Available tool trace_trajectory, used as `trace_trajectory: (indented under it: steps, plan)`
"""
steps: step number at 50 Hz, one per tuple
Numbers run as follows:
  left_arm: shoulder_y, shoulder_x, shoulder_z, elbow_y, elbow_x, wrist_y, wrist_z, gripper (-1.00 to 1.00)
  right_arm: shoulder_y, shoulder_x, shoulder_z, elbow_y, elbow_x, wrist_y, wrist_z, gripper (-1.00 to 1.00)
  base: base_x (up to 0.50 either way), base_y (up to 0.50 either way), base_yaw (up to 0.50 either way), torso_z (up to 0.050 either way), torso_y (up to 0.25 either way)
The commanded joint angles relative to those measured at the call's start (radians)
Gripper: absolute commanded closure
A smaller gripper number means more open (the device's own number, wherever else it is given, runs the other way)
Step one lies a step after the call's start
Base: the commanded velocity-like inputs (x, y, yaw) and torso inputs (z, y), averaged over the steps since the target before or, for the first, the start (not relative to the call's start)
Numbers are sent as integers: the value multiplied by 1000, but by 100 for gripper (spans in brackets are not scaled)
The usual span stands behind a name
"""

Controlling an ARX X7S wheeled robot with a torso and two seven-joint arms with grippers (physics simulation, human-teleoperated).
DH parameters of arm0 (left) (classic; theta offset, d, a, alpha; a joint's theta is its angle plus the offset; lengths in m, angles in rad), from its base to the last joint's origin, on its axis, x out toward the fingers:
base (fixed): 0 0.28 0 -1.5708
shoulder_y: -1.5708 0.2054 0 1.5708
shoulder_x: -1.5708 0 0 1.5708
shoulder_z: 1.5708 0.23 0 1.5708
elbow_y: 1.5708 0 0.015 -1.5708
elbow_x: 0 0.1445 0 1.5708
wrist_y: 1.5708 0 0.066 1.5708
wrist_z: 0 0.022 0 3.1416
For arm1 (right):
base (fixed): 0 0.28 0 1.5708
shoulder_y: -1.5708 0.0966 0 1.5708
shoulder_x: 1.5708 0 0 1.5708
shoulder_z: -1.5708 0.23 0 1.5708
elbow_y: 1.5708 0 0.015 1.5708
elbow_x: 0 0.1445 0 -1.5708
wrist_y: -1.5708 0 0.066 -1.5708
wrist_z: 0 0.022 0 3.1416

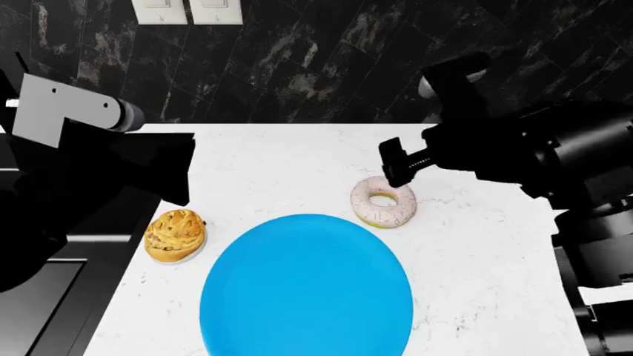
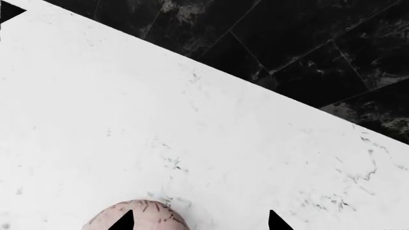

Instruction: Place the pastries on the plates.

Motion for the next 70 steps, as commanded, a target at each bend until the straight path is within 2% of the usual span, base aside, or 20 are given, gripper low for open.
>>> trace_trajectory:
  steps: [1, 2, 4, 6, 12, 25, 30, 33, 35, 39, 40, 47, 56, 59, 61, 68, 70]
  plan:
    - [12, 0, 2, 4, -1, 9, -2, -100, 170, -64, -215, 263, -67, 23, -170, -100, 0, 0, 0, 0, 0]
    - [12, 4, 6, 1, 4, 11, -3, -100, 172, -63, -226, 272, -69, 22, -182, -100, 0, 0, 0, 0, 0]
    - [47, -43, -40, 16, -26, 15, 17, -100, 172, -61, -242, 291, -66, 35, -202, -100, 0, 0, 0, 0, 0]
    - [37, -42, -32, 3, -12, 20, 23, -100, 180, -78, -223, 345, -68, 31, -191, -100, 0, 0, 0, 0, 0]
    - [26, -17, -9, 3, -5, 16, 4, -100, 191, -125, -313, 453, -92, -16, -292, -100, 0, 0, 0, 0, 0]
    - [36, -26, -6, 0, 3, 27, 9, -100, 159, -143, -413, 478, -86, 16, -401, -100, 0, 0, 0, 0, 0]
    - [40, -29, -13, 3, 0, 31, 6, -100, 153, -198, -438, 653, -115, -77, -450, -100, 0, 0, 0, 0, 0]
    - [64, -63, -44, 15, -21, 32, 17, -100, 169, -250, -441, 801, -129, -150, -493, -100, 0, 0, 3, 0, 0]
    - [54, -41, -21, 5, -1, 37, 10, -100, 180, -285, -442, 906, -143, -206, -514, -100, 0, 0, 6, 0, 0]
    - [61, -53, -31, 12, -12, 34, 10, -100, 170, -301, -436, 942, -161, -223, -537, -100, 3, 0, 8, 0, 0]
    - [64, -55, -32, 11, -10, 38, 15, -100, 166, -302, -433, 942, -163, -225, -538, 100, 0, 0, 10, 0, 0]
    - [36, -11, 16, -6, 23, 40, -3, -100, 169, -297, -387, 944, -182, -239, -509, 100, 3, 0, 5, 0, 0]
    - [34, -14, 19, -9, 24, 43, 1, -100, 206, -281, -351, 911, -195, -238, -498, 100, 5, 0, 4, 0, 0]
    - [44, -31, 4, -2, 12, 43, 6, -100, 213, -244, -332, 810, -176, -190, -472, 100, 4, 0, 2, 0, 0]
    - [32, -13, 21, -10, 24, 44, -2, -100, 217, -210, -306, 714, -155, -144, -437, 100, 0, 0, 0, 0, 0]
    - [56, -55, -21, 7, -9, 45, 12, -100, 244, -95, -205, 352, -75, 17, -338, 100, 0, 0, 0, 0, 0]
    - [41, -33, 0, 0, 4, 44, 2, -100, 252, -84, -186, 317, -62, 50, -323, 100, 0, 0, 0, 0, 0]
